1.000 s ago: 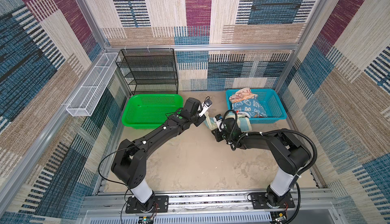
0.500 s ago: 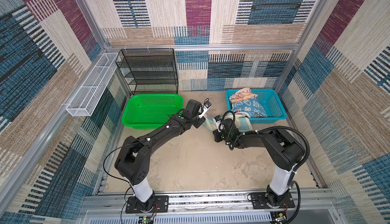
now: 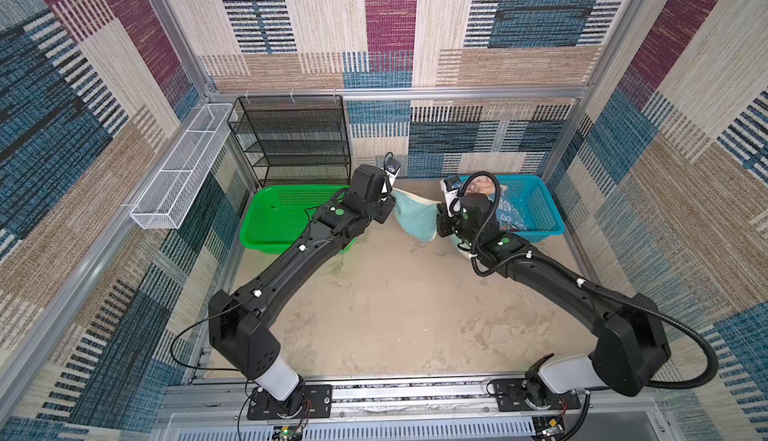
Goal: Fold and stack the towels
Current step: 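Lift the pale yellow towel by two corners with both grippers, spreading it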
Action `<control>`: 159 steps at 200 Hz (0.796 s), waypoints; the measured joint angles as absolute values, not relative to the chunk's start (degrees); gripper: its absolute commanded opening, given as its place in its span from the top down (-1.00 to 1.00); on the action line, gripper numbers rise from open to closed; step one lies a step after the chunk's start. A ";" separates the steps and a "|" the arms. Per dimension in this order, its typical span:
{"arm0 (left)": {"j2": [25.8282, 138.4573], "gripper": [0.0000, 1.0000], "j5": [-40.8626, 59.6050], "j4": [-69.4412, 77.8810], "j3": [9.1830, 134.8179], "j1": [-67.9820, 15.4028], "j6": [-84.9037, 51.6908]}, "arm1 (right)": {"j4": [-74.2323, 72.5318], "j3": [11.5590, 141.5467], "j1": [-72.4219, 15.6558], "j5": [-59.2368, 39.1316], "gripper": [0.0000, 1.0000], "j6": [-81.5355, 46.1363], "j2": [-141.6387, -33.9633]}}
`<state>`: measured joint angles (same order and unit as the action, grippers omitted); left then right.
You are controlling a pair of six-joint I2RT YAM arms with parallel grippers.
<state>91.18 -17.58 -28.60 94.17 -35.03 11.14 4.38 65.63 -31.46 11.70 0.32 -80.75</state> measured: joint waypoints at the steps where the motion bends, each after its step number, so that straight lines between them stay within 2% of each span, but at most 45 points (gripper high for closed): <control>1: 91.09 1.00 -17.56 -28.71 94.32 -35.03 11.07 | 4.64 65.98 -31.48 11.97 1.00 0.56 -80.55; 40: 88.27 1.00 -16.29 -35.22 101.95 -35.35 8.86 | 9.65 72.29 -31.53 11.75 1.00 6.20 -75.46; 71: 85.65 1.00 -14.57 -37.89 104.55 -35.38 8.43 | 13.67 73.84 -31.59 4.08 1.00 9.72 -68.88; 106: 83.44 1.00 -12.23 -39.11 102.98 -35.40 7.49 | 15.68 69.93 -31.59 -4.08 1.00 10.24 -62.61; 159: 79.85 1.00 -5.87 -41.10 104.03 -35.79 6.92 | 17.78 72.49 -31.70 -4.14 1.00 7.62 -57.21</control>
<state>79.85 -5.87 -41.10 104.03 -35.79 6.92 17.78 72.49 -31.70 -4.14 7.62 -57.21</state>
